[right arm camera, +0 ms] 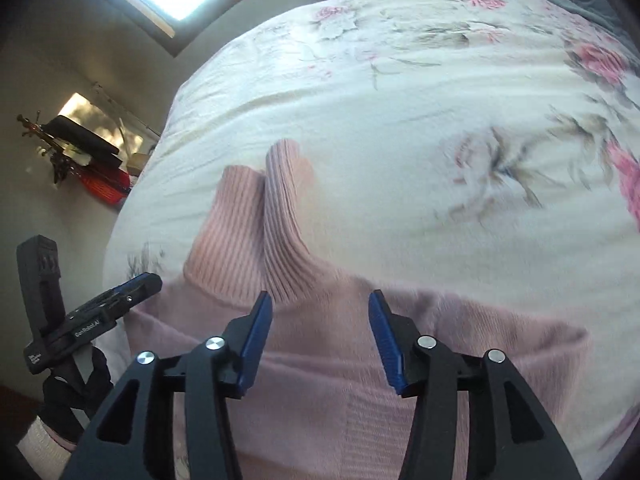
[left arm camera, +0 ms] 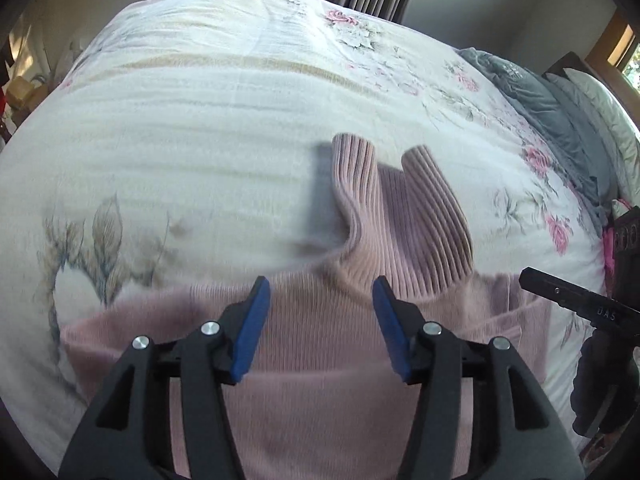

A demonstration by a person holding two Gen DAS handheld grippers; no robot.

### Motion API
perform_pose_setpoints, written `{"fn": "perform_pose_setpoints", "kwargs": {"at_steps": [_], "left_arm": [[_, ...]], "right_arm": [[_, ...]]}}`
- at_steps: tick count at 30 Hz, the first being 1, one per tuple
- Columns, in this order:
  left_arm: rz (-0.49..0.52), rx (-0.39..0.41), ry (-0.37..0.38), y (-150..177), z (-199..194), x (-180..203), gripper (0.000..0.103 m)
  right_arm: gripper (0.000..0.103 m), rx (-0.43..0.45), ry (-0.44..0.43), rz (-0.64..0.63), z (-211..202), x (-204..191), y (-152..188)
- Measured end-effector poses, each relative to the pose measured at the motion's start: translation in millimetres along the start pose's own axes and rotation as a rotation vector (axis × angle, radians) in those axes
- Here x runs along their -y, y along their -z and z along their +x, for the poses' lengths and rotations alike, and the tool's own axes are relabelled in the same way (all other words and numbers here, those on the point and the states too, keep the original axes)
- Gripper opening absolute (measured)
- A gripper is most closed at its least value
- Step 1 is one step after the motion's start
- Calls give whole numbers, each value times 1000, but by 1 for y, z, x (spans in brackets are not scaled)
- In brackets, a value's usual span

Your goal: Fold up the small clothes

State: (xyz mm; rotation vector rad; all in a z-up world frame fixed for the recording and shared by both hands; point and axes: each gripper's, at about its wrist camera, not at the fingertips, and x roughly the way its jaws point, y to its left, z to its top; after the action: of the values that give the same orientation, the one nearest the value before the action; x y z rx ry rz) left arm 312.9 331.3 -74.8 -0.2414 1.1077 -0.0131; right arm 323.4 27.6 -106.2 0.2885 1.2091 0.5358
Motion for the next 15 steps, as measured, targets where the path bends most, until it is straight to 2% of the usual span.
{"fn": "perform_pose_setpoints", "kwargs": {"at_steps": [3, 6, 9, 14, 15], "left_arm": [[-25, -33, 38, -34, 24, 5, 54], [-26, -78, 26, -53, 50, 9, 55], [-46, -125, 22, -62, 74, 7, 55], [-34, -117, 40, -68, 87, 8, 54], [-34, -116, 38, -68, 88, 9, 54]], "right_arm": [[56, -48, -16, -2, 30, -7, -34], [56, -88, -3, -4, 58, -14, -54], [56, -114, 8, -2, 75, -15, -64], [55, -139, 0, 14, 98, -16, -79], [49, -144, 1, 13, 102, -16, -81]]}}
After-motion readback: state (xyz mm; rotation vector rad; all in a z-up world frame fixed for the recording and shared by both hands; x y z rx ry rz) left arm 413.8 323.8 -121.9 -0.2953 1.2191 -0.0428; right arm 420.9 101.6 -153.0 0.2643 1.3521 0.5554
